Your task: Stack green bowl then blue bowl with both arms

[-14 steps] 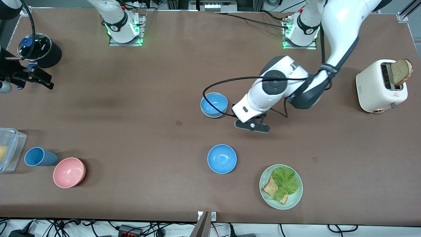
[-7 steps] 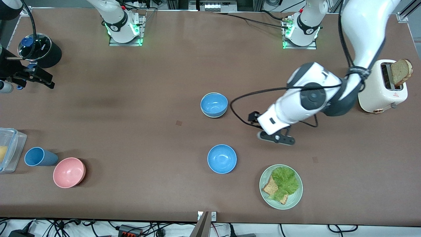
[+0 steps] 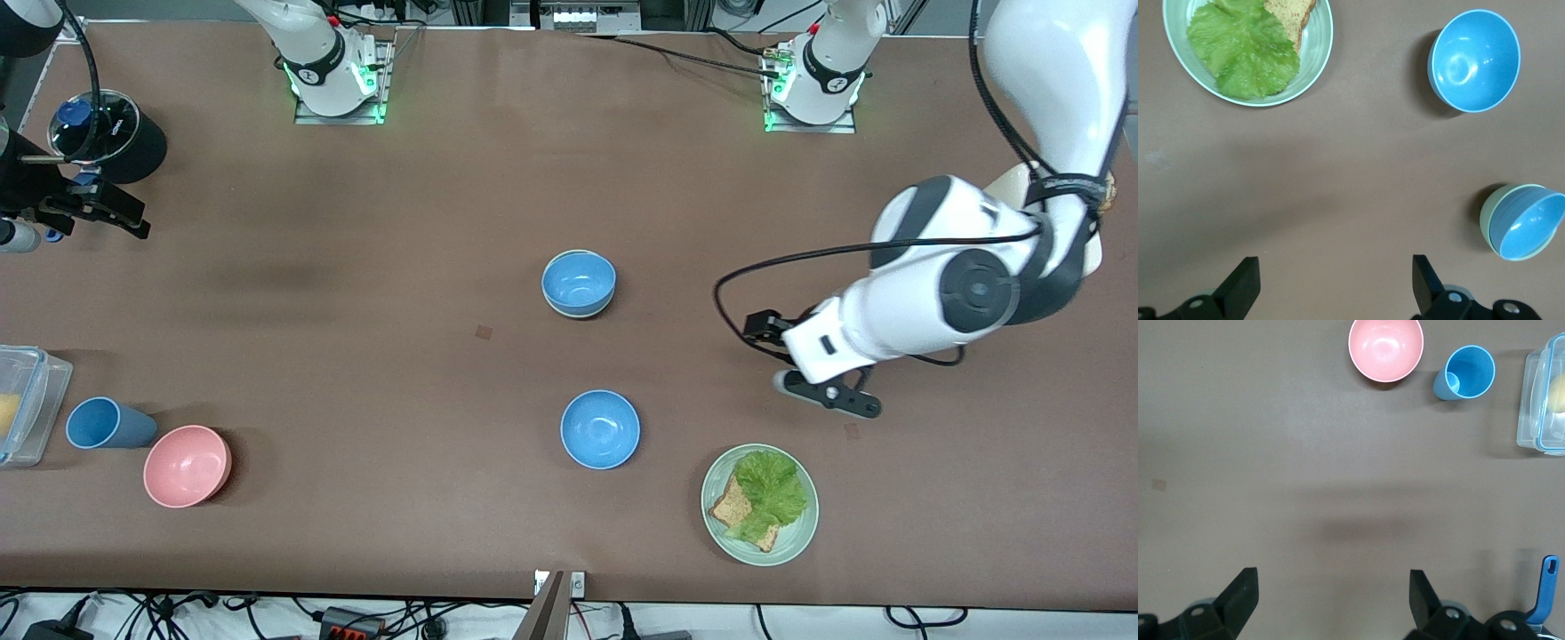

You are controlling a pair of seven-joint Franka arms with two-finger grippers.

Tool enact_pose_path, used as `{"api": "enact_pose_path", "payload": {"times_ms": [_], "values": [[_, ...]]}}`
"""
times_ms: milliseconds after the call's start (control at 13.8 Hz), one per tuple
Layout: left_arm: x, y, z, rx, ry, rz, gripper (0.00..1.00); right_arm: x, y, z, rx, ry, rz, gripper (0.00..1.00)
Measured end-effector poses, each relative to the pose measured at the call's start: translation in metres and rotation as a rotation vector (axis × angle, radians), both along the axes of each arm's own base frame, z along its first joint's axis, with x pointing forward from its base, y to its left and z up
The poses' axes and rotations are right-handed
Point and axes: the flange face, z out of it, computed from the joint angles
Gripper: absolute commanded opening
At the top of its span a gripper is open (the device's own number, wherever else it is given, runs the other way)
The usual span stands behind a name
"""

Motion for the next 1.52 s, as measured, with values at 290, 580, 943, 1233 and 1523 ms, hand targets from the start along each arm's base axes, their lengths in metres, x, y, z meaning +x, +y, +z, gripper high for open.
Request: {"api": "enact_pose_path", "payload": {"times_ms": [290,580,943,1233,1523], "values": [[-0.009,0.059,0.057,0.01,-0.045,0.02,1.0,0.0,0.001,0.002,0.0,-0.005,0.002,1.0],[-0.056,0.124,0.127,0.119,-0.131,0.109,1.0,0.0,0.001,0.002,0.0,-0.005,0.004,1.0],[-0.107,0.152,0.157,0.171,-0.119,0.162,1.0,0.0,0.002,0.002,0.0,-0.005,0.006,1.0],[-0.114,0.146,0.152,0.176,-0.105,0.175,1.0,0.0,0.002,0.002,0.0,-0.005,0.006,1.0],[-0.117,0.138,0.15,0.186,-0.072,0.257,1.0,0.0,0.002,0.002,0.0,-0.004,0.017,1.0]]}}
